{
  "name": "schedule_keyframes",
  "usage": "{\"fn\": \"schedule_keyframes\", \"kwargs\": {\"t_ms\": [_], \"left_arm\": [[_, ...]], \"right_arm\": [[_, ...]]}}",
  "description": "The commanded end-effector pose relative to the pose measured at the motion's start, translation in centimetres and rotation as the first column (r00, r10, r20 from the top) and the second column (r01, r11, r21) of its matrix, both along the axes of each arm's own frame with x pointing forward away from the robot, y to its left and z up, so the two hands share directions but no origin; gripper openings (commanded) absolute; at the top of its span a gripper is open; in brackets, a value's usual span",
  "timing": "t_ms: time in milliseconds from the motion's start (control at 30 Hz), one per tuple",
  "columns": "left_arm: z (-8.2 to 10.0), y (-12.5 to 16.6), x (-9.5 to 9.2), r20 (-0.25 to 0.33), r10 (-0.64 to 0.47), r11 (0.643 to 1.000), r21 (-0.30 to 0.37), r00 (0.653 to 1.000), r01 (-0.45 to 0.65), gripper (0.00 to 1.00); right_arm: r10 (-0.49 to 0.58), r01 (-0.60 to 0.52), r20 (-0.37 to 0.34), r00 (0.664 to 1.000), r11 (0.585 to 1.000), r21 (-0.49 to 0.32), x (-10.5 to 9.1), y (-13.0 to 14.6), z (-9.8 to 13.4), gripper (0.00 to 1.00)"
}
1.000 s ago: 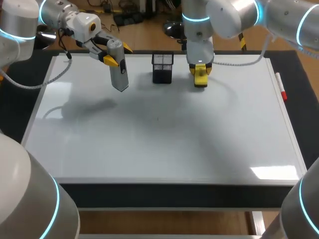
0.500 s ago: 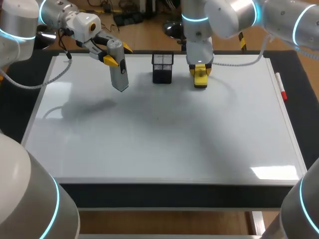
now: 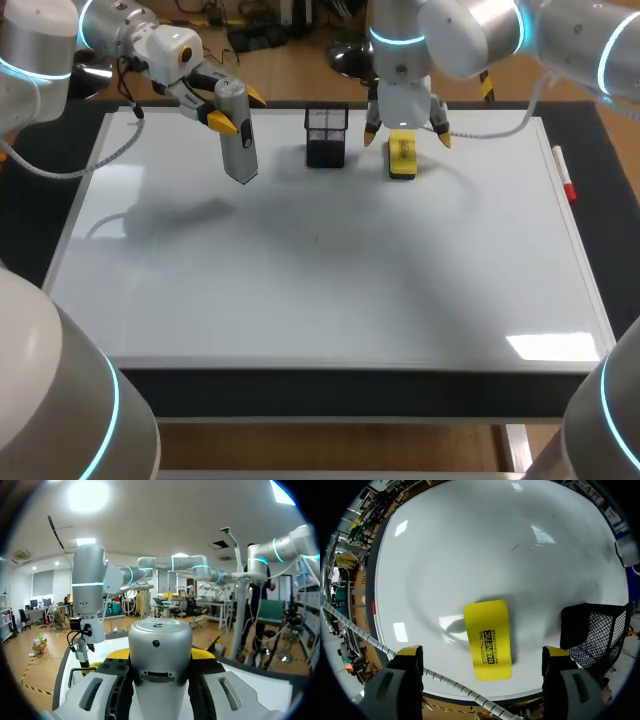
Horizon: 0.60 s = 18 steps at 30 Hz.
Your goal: Pick up the inspection probe, press it on each red-marked spot on the whiteboard one by one, put down the probe, pick up the eraser, and wipe off all the red marks.
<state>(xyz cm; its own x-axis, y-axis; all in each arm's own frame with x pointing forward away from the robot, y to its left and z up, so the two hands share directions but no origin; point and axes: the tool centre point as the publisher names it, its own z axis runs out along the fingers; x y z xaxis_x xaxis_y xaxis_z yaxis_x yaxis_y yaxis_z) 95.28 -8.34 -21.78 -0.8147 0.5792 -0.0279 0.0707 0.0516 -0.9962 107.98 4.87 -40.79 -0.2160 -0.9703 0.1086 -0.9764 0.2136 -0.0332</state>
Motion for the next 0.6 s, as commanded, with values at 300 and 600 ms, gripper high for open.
{"fn": "schedule_keyframes", "kwargs": {"t_ms": [300, 600], "left_arm": [[0.0, 0.0, 0.2, -0.001, -0.005, 1.000, 0.000, 1.000, 0.005, 0.00], [0.0, 0.0, 0.2, -0.001, -0.005, 1.000, 0.000, 1.000, 0.005, 0.00]], "right_arm": [[-0.325, 0.322, -0.012, 0.945, 0.930, 0.175, -1.7, -3.0, 4.0, 1.00], [-0.557, 0.548, -0.062, 0.828, 0.782, 0.297, -2.2, -5.0, 6.2, 1.00]]}}
